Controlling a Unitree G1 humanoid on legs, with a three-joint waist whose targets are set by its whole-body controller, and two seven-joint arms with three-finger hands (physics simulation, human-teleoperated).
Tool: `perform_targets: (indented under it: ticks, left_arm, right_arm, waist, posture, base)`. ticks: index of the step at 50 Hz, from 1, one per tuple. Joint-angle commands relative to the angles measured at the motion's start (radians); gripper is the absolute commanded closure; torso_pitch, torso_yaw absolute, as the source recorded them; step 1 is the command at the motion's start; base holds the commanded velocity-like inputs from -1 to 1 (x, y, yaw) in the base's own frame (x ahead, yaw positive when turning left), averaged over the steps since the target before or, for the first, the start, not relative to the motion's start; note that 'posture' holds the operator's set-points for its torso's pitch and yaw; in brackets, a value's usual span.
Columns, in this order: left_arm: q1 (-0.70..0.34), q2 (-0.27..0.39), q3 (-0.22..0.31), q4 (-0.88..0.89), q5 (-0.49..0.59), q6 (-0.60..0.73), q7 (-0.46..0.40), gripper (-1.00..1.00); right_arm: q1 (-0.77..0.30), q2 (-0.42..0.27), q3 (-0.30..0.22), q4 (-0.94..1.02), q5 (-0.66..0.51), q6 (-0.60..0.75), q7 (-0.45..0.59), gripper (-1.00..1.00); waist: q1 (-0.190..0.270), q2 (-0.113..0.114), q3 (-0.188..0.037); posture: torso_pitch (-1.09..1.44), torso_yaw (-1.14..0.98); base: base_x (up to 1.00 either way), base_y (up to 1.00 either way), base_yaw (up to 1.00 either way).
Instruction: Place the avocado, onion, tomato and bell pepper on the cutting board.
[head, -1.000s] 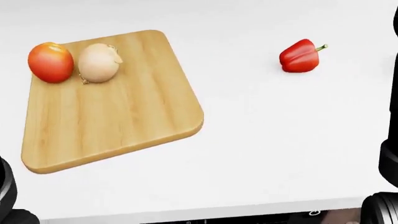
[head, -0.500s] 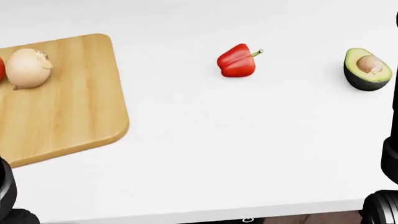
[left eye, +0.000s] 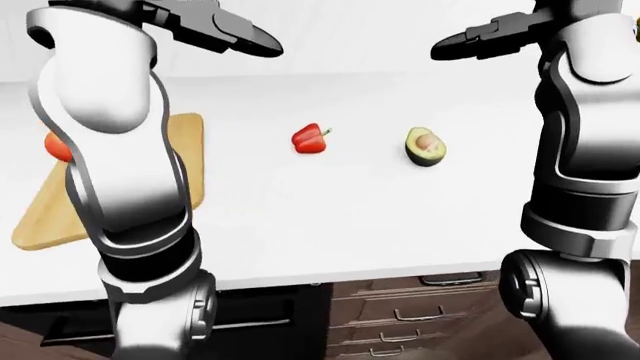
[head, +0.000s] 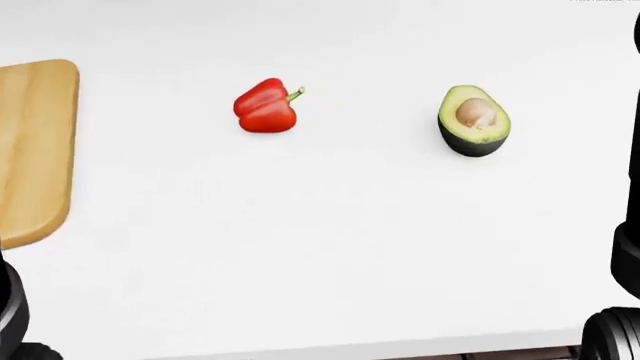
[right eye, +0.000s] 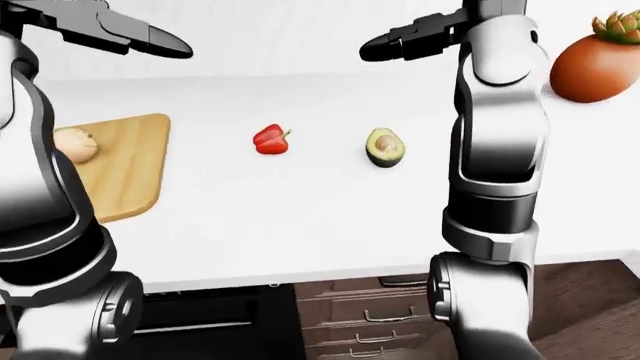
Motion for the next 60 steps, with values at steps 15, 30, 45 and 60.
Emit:
perform_targets:
  ticks: [15,30,45,60]
  left_arm:
    - [0.004,0.0,0.008,-0.018,0.009,-0.031,0.005,-1.0]
    - [0.017,-0.001,0.008,-0.019,0.009,-0.04,0.003,-1.0]
    - [0.003,0.002,0.012,0.0,0.003,-0.044,0.003,-1.0]
    - [-0.031,0.012,0.011,0.067,-0.009,-0.061,0.011,-1.0]
  right_arm:
    - [-0.027,-0.01,-0.002,-0.03,-0.01,-0.029,0.001,-1.0]
    - [-0.014,0.004,0.004,-0.022,-0.057,-0.053,0.0,-1.0]
    - [-0.026,0.001,0.002,-0.012,-0.065,-0.05,0.007,-1.0]
    - [-0.113,-0.044,0.046,0.104,-0.101,-0.043,0.099,-1.0]
  waist:
    - [-0.004,-0.098,-0.048]
    - [-0.017,-0.071,0.005]
    - [-0.021,-0.041,-0.023]
    - [-0.007,-0.042,-0.027]
  posture:
    - [0.0,0.0]
    - [0.0,0.0]
    - [0.0,0.0]
    - [0.0,0.0]
  base:
    - [0.0,-0.36,0.0]
    - [0.0,-0.05,0.0]
    - [0.0,0.0,0.0]
    - [0.0,0.0,0.0]
